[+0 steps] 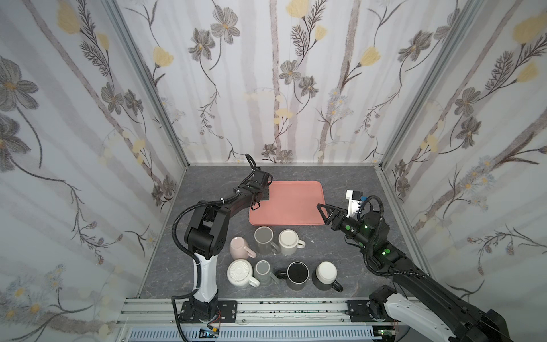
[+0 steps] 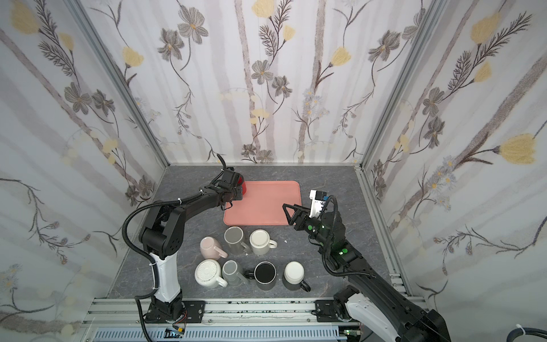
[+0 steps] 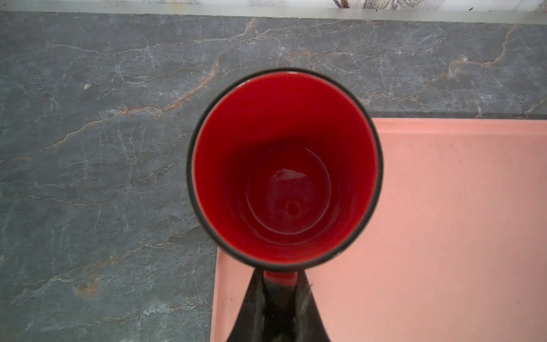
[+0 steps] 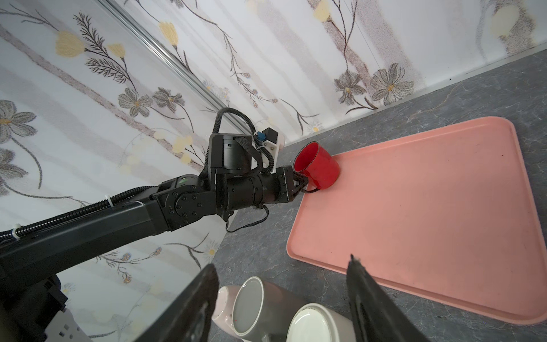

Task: Turn the mug right side up
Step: 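Lower the upright red mug onto the pink tray and open the left gripper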

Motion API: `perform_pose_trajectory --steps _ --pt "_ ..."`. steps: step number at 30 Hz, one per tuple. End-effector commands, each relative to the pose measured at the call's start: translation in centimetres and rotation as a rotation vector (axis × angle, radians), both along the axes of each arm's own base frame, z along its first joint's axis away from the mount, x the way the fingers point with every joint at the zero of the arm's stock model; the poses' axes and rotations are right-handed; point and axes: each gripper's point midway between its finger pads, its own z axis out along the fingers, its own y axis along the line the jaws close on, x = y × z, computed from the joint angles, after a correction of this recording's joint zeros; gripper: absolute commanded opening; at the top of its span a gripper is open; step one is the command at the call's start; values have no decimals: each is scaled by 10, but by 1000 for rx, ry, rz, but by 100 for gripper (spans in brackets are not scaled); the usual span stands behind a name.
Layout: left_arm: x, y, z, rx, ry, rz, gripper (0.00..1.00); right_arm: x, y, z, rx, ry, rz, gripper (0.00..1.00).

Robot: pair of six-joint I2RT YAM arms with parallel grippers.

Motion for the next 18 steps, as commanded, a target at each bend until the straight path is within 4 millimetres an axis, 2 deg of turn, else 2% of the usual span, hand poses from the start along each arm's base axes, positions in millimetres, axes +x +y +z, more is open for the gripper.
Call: perform_pose_trajectory --steps 1,8,13,18 --pt "10 0 10 11 -42 12 0 -2 0 5 22 -11 10 69" --pt "13 -1 3 18 -8 16 0 -1 -1 2 29 0 5 69" --pt "12 -1 3 10 -8 22 27 -1 -1 1 29 7 6 72" --pt "11 2 18 -9 -40 45 40 -2 0 -2 19 19 11 75"
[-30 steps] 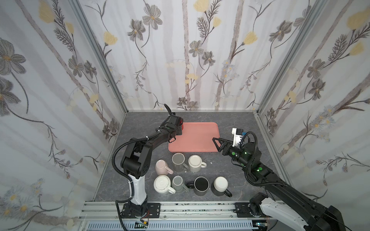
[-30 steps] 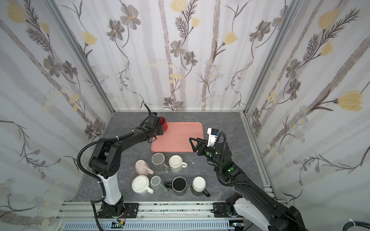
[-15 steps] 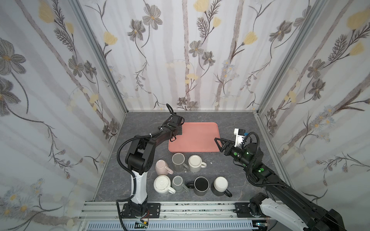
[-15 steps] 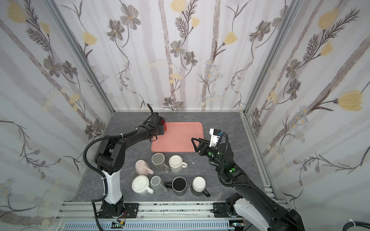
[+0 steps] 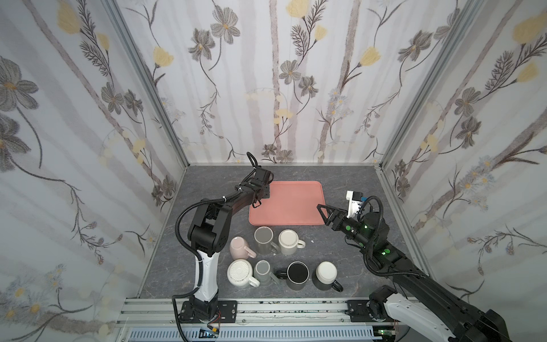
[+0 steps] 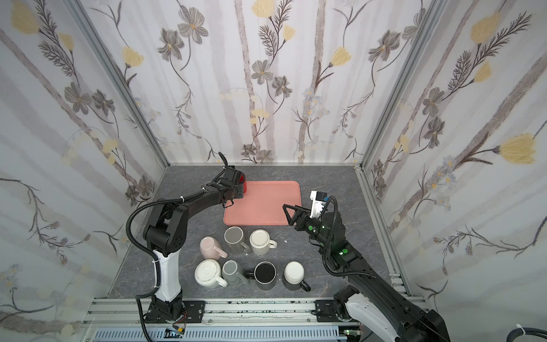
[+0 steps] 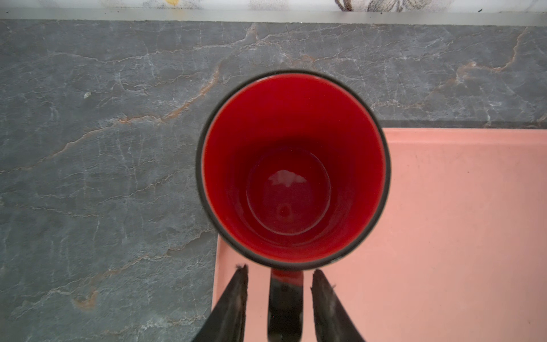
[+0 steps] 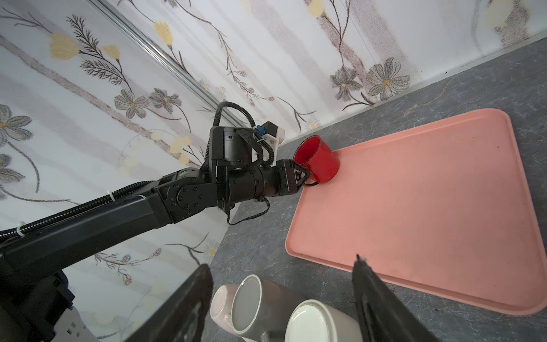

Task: Turn the mug right side up
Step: 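Lower the upright red mug onto the pink tray and open the left gripper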

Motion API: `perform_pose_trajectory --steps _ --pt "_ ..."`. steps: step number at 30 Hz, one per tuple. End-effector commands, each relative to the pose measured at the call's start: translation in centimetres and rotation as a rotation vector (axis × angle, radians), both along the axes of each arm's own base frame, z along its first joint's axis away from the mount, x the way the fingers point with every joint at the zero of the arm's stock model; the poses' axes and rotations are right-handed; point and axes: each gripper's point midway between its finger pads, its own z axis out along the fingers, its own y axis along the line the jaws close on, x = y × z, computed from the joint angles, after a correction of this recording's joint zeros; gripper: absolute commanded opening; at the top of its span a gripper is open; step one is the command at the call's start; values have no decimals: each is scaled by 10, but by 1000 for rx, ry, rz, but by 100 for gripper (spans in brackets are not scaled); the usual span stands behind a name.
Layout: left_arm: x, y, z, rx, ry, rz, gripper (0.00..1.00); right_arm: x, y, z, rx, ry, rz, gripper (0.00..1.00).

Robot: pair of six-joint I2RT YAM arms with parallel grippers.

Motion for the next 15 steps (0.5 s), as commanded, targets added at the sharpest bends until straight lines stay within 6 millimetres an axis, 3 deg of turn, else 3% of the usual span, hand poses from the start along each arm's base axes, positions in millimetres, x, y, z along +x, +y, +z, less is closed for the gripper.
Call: perform_pose_trajectory --steps 1,4,8,13,15 --pt "2 3 25 -36 -64 38 41 -2 1 3 8 -2 12 75" --pt "-4 -2 62 -134 -143 33 48 -5 1 -1 -15 0 19 75" --pt "-24 -11 129 -327 -274 -3 58 -7 1 -20 -83 35 32 75" --pt "-75 -5 192 -541 -417 -45 70 -14 4 -55 -195 113 79 76" --pt "-100 1 210 -616 -478 -64 79 -21 11 -74 -267 154 121 76"
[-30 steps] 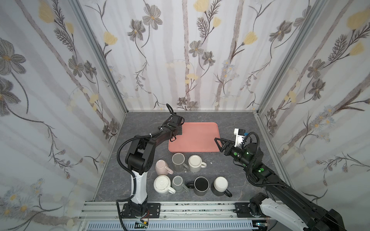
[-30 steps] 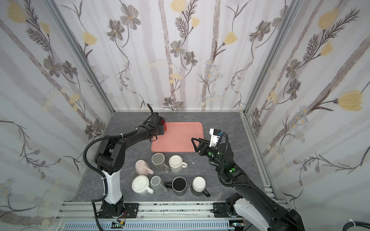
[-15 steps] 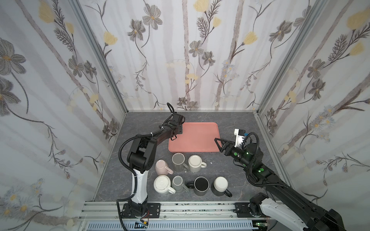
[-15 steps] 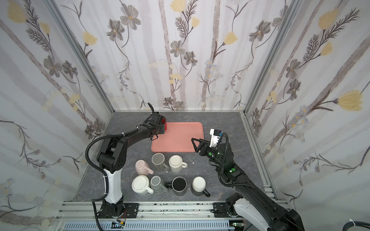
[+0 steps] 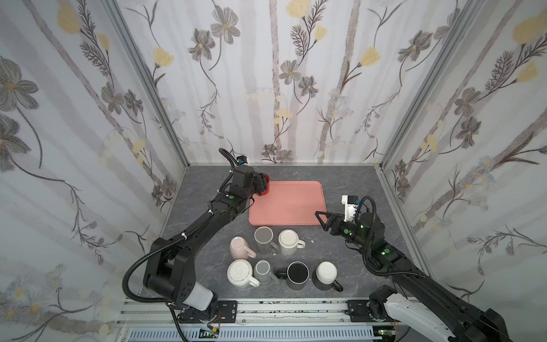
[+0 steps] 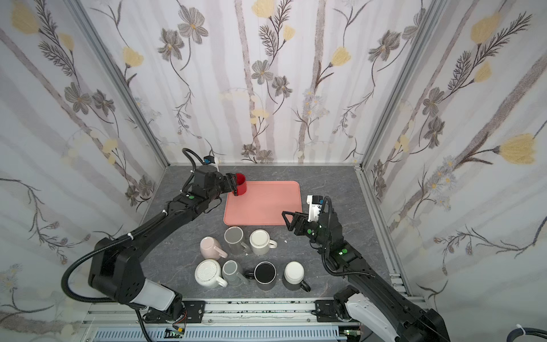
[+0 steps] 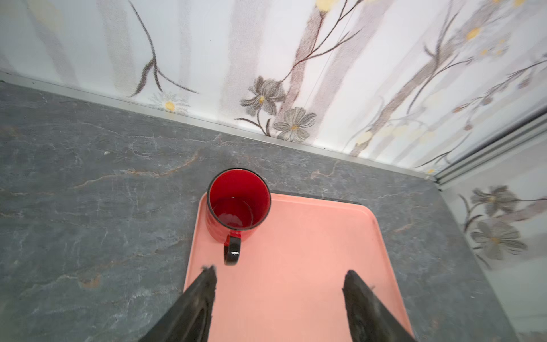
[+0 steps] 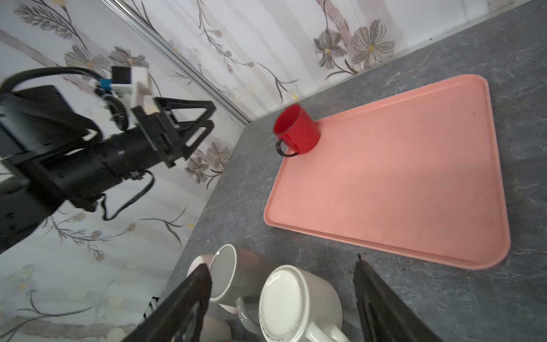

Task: Turn the mug right side up
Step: 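Lower the upright red mug onto the pink tray and open the left gripper, then lower the right gripper onto the upside-down white mug and grasp its base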

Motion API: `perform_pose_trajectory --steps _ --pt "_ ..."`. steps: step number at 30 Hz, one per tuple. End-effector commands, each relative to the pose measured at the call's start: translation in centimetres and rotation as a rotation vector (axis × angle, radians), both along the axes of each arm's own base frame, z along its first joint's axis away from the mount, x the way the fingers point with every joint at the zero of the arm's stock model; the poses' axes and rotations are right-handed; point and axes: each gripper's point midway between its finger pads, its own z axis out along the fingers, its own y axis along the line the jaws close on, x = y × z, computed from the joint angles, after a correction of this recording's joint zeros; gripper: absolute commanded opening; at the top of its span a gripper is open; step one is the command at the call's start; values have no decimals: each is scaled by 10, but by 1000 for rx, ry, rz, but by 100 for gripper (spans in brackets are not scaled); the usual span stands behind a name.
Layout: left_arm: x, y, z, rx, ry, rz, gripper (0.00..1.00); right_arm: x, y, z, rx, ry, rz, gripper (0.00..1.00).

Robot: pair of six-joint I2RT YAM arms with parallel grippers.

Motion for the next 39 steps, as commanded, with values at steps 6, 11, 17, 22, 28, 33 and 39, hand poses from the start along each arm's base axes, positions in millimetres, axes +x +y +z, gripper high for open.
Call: perform_pose_trajectory --steps 6,11,17,22,28,33,39 --pt "-90 19 74 -342 -281 -84 100 -34 37 -71 -388 96 203 79" --pt "-126 28 82 -424 -343 -124 100 -43 63 -79 -468 61 321 100" --pt "-146 34 68 -462 -354 -141 100 -48 76 -99 -618 66 401 100" --pt "-148 33 49 -450 -313 -144 100 -53 77 -115 -655 95 445 99" --pt "-149 35 39 -437 -298 -135 100 -59 81 -130 -675 116 502 95" --pt "-147 36 36 -418 -292 -126 100 -54 90 -130 -682 115 526 87" --pt "-148 35 34 -417 -288 -134 100 -55 87 -133 -692 126 524 65"
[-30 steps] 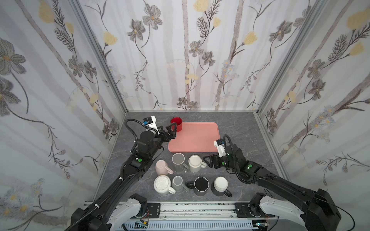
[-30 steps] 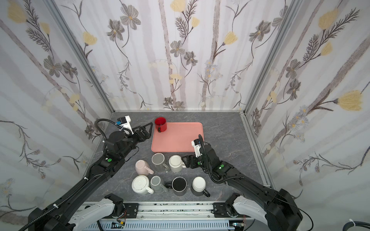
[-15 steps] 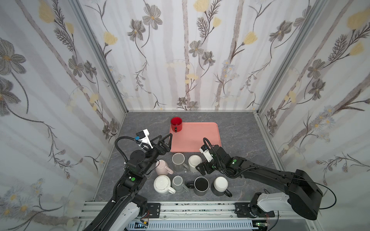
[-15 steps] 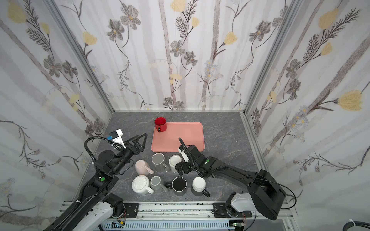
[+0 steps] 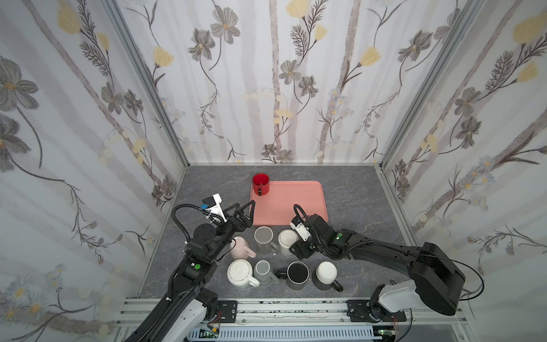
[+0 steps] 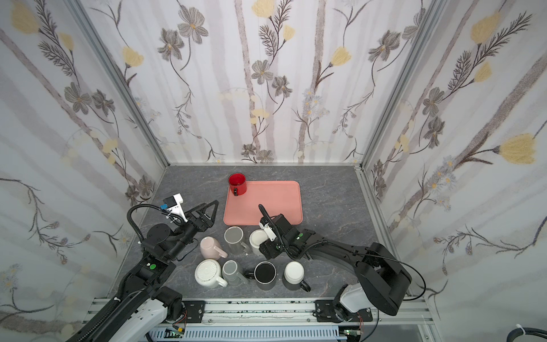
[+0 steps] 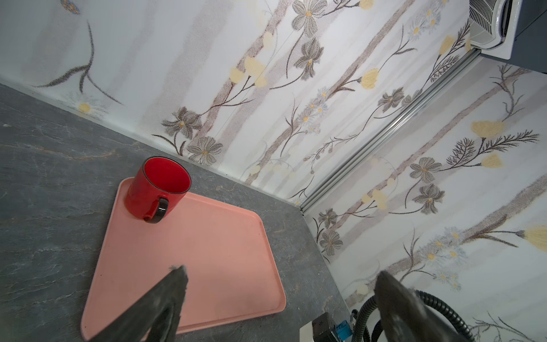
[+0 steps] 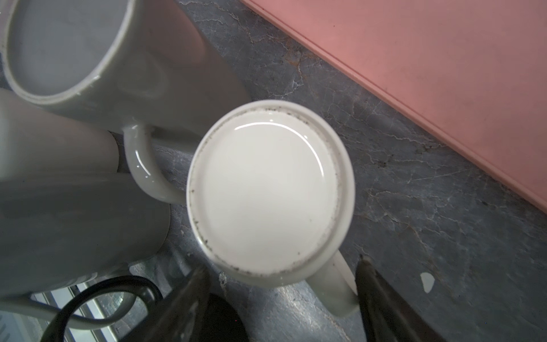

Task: Turn the mug right side up
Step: 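Lower the right gripper onto the upside-down white mug and grasp its base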

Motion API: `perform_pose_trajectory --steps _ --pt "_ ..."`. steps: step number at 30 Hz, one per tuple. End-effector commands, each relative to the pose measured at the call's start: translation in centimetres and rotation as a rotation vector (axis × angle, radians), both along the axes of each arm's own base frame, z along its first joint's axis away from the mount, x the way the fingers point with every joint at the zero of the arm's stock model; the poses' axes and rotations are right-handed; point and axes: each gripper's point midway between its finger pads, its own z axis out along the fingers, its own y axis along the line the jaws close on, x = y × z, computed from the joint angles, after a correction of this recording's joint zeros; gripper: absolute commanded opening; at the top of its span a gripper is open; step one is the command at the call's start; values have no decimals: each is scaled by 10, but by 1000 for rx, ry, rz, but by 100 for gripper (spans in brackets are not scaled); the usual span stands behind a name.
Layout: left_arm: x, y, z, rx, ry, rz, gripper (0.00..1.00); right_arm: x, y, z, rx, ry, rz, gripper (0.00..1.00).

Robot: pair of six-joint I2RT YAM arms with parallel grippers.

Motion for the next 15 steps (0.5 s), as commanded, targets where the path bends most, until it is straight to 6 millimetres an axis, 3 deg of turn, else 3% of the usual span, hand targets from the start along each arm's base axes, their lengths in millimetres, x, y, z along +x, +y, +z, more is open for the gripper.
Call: perform_pose_trajectory --steps 1,7,15 --pt "-1 -1 2 -6 -11 -6 100 -4 1 -1 -7 8 18 61" --pt "0 -2 -1 -13 -6 -10 100 -3 -6 -4 -24 -1 -13 40" --pt "-1 -4 -2 -25 0 -23 100 3 -3 -11 -89 -50 -25 43"
